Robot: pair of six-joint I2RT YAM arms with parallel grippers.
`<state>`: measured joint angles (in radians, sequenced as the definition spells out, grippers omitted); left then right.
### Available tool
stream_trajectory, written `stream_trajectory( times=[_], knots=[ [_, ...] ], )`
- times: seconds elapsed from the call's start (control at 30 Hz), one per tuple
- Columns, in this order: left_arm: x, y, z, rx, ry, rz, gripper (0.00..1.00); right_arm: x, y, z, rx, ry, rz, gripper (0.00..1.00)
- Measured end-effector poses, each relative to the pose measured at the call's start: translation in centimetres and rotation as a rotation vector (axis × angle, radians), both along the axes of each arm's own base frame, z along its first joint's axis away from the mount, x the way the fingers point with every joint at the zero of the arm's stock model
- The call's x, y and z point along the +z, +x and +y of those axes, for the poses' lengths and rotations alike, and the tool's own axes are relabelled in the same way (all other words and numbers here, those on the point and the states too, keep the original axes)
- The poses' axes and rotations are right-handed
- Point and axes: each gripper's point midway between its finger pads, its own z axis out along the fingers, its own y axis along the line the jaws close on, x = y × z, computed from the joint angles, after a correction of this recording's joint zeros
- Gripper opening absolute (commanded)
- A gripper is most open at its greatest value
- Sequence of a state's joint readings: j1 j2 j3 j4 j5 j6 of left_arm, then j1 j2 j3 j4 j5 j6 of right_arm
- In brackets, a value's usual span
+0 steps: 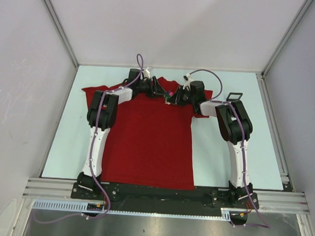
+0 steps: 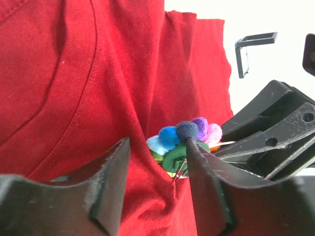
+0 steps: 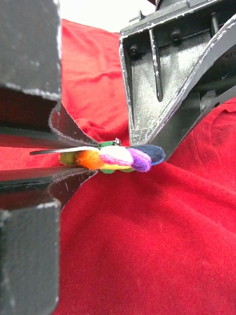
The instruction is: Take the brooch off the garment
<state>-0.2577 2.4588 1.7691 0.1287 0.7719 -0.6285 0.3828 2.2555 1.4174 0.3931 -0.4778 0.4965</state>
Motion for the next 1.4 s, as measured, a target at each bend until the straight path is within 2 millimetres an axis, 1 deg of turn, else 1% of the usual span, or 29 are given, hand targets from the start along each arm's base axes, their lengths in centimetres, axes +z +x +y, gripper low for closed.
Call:
stream_trajectory(
  times=[0.03,0.1,0.13,0.2,0.3,0.33,0.5,0.6,0.7,0.8,0.93,1.1,1.4],
  knots=[
    [0.0,0.0,-0.1,-0.006,-0.005,-0.002,0.43,-0.1,0.0,0.0,0.000,-0.001,0.002,0.00],
    [0.2,0.0,-0.2,-0.013,-0.014,-0.004,0.38,-0.1,0.0,0.0,-0.001,-0.001,0.002,0.01],
    [0.3,0.0,-0.2,-0.016,-0.017,-0.006,0.32,-0.1,0.0,-0.1,-0.001,-0.001,0.002,0.02],
    [0.5,0.0,-0.3,-0.015,-0.024,-0.009,0.26,-0.1,0.0,-0.1,-0.002,-0.001,0.001,0.03],
    [0.7,0.1,-0.4,-0.012,-0.032,-0.005,0.03,-0.1,0.0,0.0,-0.001,-0.001,0.001,0.06],
    [0.7,0.1,-0.4,-0.010,-0.035,-0.005,0.02,-0.1,0.0,0.0,0.000,0.000,0.000,0.08],
    [1.0,0.3,-0.6,-0.013,-0.043,-0.021,0.00,-0.1,0.0,0.0,0.000,0.000,-0.001,0.17],
    [0.9,0.3,-0.7,-0.009,-0.040,-0.024,0.00,-0.1,0.1,-0.1,-0.002,-0.001,-0.001,0.33],
    [0.5,0.2,-0.7,-0.002,-0.031,-0.022,0.01,-0.1,0.0,0.0,0.001,-0.005,-0.005,0.41],
    [-0.1,-0.1,-0.8,0.011,-0.017,-0.011,0.00,-0.2,0.1,0.0,0.002,-0.014,-0.013,0.43],
    [-0.3,-0.1,-0.9,0.024,-0.005,-0.009,0.00,-0.2,0.0,0.1,0.006,-0.021,-0.019,0.43],
    [-0.1,-0.1,-0.8,0.030,-0.002,-0.011,0.00,-0.3,0.1,0.1,0.000,-0.025,-0.022,0.38],
    [0.0,-0.5,-0.7,0.031,-0.002,-0.011,0.00,-0.3,0.1,0.2,-0.010,-0.032,-0.025,0.34]
  ],
)
